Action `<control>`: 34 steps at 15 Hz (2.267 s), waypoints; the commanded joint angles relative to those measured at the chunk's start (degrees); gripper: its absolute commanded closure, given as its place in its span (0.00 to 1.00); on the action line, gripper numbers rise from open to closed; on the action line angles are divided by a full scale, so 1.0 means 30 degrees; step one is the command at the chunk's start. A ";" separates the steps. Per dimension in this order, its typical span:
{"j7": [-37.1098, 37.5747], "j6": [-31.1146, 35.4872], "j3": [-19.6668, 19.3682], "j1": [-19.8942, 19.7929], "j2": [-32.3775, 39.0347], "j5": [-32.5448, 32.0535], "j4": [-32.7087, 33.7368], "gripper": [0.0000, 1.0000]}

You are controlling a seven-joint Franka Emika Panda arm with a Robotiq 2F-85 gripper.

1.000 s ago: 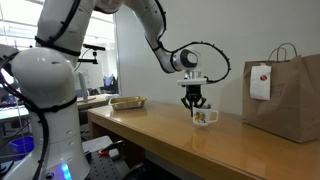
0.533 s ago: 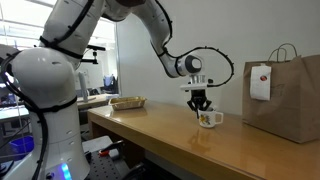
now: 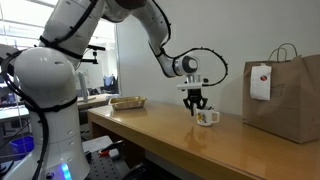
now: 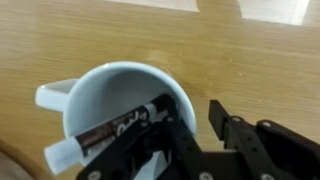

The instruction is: Move the mug to the right then take the marker out of the mug and put it on the table

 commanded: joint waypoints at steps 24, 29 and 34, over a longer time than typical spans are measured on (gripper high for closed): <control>0.1174 -0.1013 0.0715 0.0662 -0.2635 0.0544 -0.1578 0.00; 0.1179 -0.2001 0.0937 0.0651 -0.3603 0.1295 -0.1772 0.00; 0.1154 -0.2912 0.0868 0.0641 -0.4733 0.1778 -0.1882 0.00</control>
